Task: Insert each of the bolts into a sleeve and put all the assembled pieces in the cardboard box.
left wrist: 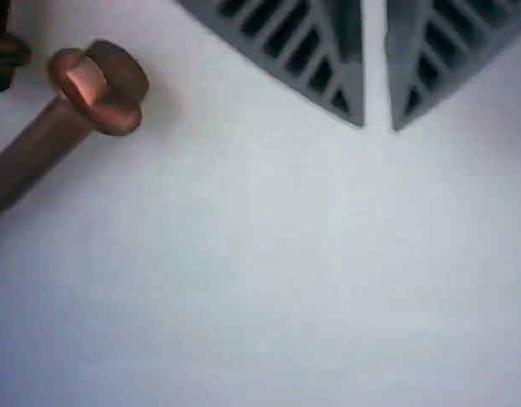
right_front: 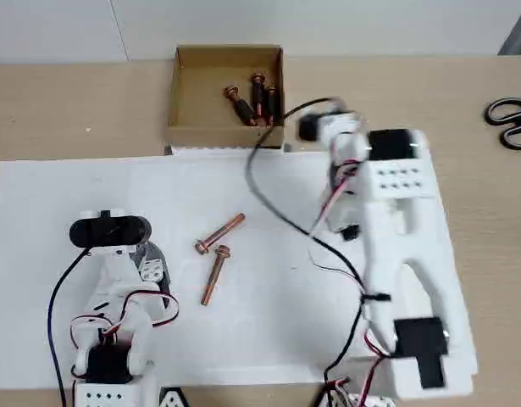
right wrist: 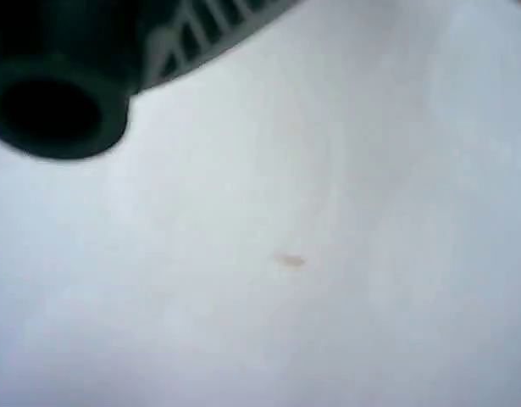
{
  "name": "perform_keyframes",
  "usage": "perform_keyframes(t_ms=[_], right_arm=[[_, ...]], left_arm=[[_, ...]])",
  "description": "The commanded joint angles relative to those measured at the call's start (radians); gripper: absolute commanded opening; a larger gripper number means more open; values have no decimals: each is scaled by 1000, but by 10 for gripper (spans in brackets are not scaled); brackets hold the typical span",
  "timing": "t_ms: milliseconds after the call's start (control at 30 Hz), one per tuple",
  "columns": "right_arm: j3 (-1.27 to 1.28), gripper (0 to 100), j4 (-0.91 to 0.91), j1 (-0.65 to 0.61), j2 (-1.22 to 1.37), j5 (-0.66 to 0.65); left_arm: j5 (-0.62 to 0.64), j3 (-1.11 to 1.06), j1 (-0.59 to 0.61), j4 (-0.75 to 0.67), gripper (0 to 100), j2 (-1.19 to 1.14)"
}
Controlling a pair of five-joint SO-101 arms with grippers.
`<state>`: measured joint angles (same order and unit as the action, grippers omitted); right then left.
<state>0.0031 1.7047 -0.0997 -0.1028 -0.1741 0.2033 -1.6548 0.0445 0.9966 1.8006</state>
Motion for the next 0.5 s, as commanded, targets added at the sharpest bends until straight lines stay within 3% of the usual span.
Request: perform_keyframes(t_ms=[0,200,333,467], right_arm=[[44,9,18,99,-99,71],[256,9,-5,248,-160,221],[333,9,-22,323,-216,236],[393,9,-45,354,-298,236]], left_arm=[[2,4,2,-23,7,8],[84,58,5,-20,7,6],[103,162,-3,-15,7,0],[103,272,-20,86,7,-2]])
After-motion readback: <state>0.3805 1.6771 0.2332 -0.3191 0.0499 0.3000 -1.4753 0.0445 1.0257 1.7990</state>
